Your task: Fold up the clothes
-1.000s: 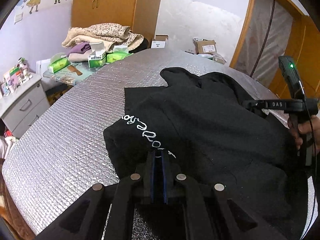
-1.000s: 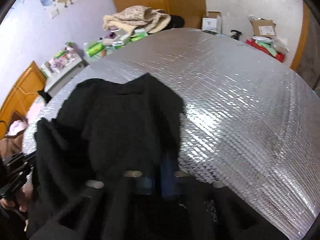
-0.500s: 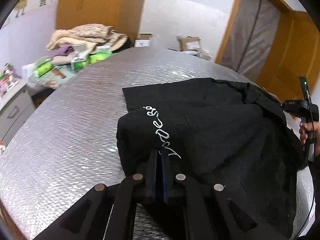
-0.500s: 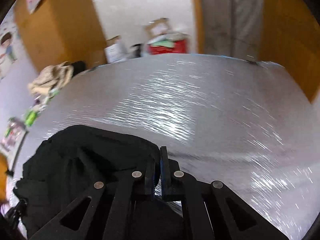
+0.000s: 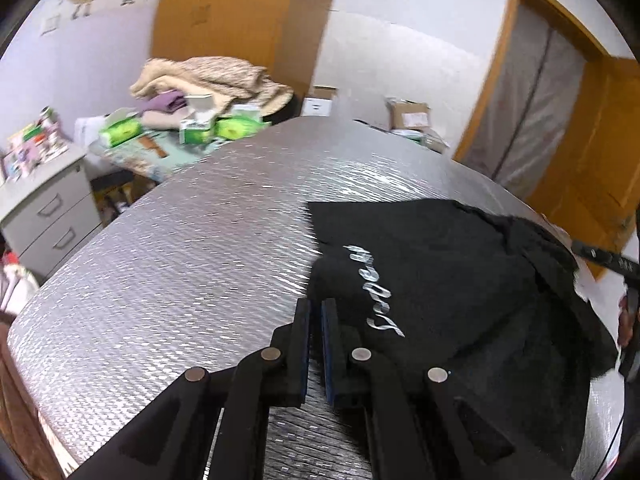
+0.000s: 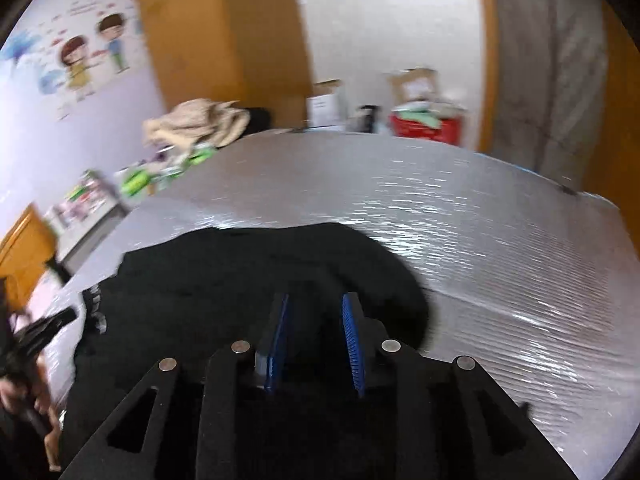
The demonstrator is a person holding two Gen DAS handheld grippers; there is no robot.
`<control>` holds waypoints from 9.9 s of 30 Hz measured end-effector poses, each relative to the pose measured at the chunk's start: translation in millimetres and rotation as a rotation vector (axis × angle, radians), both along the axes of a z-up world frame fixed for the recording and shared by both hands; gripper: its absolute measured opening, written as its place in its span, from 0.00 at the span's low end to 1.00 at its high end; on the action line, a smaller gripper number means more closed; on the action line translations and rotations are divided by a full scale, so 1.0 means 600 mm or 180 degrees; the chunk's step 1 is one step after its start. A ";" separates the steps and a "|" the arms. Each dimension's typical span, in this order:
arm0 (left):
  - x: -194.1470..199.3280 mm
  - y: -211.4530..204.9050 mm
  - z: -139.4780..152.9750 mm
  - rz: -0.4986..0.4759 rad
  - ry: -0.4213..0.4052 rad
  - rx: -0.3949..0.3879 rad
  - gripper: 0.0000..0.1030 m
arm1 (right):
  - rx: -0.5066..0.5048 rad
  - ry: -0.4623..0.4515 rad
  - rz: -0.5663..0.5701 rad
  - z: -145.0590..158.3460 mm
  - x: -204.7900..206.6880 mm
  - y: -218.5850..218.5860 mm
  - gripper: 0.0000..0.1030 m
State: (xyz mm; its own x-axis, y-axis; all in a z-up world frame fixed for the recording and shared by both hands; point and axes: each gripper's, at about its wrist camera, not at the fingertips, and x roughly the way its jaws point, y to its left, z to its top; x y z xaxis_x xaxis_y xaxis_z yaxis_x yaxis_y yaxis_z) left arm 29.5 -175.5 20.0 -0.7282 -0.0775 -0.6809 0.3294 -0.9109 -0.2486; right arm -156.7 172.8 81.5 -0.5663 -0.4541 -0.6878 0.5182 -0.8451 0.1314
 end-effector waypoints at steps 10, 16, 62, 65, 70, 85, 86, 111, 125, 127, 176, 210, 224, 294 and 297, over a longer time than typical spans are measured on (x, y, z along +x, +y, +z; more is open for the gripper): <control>-0.032 -0.026 -0.019 0.0013 -0.0019 0.0423 0.13 | 0.0071 0.0149 -0.0110 0.003 -0.029 -0.003 0.27; -0.033 -0.037 -0.018 -0.0027 0.0089 0.0569 0.28 | 0.0243 0.0230 0.0075 0.011 -0.096 -0.028 0.31; -0.060 -0.017 -0.028 -0.0434 0.0117 0.0696 0.46 | 0.0481 -0.0516 0.0429 -0.086 -0.198 -0.075 0.10; -0.070 -0.015 -0.033 -0.0407 -0.0002 0.0667 0.46 | 0.0491 -0.0553 0.0477 -0.088 -0.205 -0.081 0.13; -0.079 -0.008 -0.033 -0.0365 -0.0072 0.0539 0.09 | 0.0595 -0.0495 0.0478 -0.087 -0.204 -0.096 0.07; -0.060 -0.026 -0.002 -0.0185 0.0174 0.0509 0.08 | -0.0151 -0.0127 -0.1844 0.021 -0.084 0.263 0.05; -0.064 -0.025 0.003 -0.0196 0.0189 0.0489 0.08 | -0.0223 -0.0140 -0.1919 0.019 -0.064 0.277 0.05; -0.048 -0.089 0.060 0.0040 0.0321 0.0107 0.18 | -0.0253 -0.0074 0.0044 -0.014 0.061 0.063 0.31; 0.086 0.047 0.023 -0.0504 0.0227 0.0373 0.21 | 0.0169 -0.0197 0.0614 -0.078 0.146 -0.027 0.41; 0.086 0.065 0.019 -0.0585 0.0202 0.0344 0.21 | 0.0355 -0.0159 0.0578 -0.093 0.146 -0.036 0.41; 0.074 0.085 -0.028 -0.0639 -0.0033 0.0237 0.22 | -0.0889 -0.0086 -0.0415 -0.014 0.089 0.114 0.05; 0.170 0.040 -0.039 -0.0081 0.0083 0.0518 0.42 | 0.0099 0.0266 0.0812 -0.045 0.251 0.039 0.41; 0.122 -0.012 -0.028 0.0130 -0.0034 0.0306 0.07 | 0.0727 0.0288 0.1291 -0.084 0.264 -0.024 0.32; 0.104 -0.155 0.015 0.0681 0.0712 0.1041 0.06 | 0.0088 -0.0087 0.1366 -0.035 -0.184 -0.445 0.05; 0.100 -0.177 -0.002 0.0752 0.0591 0.1050 0.07 | 0.0251 -0.0255 0.1283 -0.057 -0.203 -0.460 0.07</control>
State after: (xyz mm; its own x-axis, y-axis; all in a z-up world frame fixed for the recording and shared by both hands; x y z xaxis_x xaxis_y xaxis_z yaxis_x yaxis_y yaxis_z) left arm 89.5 -281.6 18.8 -0.8289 -0.0568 -0.5564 0.4412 -0.6779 -0.5880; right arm -278.4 -103.2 47.2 -0.2973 -0.5727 -0.7640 0.8004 -0.5857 0.1276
